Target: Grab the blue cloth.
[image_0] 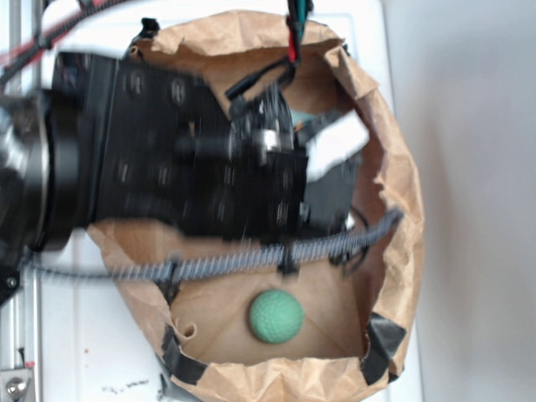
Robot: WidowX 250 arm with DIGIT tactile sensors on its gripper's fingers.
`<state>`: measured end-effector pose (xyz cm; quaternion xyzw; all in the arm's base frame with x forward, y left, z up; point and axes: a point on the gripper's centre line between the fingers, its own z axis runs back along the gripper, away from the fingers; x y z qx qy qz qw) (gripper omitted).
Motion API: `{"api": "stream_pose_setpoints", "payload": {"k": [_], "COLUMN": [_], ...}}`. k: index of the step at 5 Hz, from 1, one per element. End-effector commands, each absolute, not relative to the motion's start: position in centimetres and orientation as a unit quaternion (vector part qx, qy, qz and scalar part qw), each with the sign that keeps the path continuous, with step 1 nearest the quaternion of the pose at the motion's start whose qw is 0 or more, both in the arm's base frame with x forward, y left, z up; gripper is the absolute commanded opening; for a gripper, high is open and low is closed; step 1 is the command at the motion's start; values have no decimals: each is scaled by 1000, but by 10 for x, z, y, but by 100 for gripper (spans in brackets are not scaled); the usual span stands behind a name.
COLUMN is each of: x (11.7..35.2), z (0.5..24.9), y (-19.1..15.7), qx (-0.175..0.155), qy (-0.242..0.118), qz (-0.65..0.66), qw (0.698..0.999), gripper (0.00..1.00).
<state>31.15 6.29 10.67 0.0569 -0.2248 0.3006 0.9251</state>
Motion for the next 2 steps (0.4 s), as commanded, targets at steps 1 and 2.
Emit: {"api": "stream_pose_setpoints", "payload": {"k": [1, 2], "x": [305, 307], "z": [110, 98], "y": [97, 94], "qx": [58, 74], "qy": [-255, -262], "qz": [276, 278], "qw": [925, 921], "gripper": [100, 100]}}
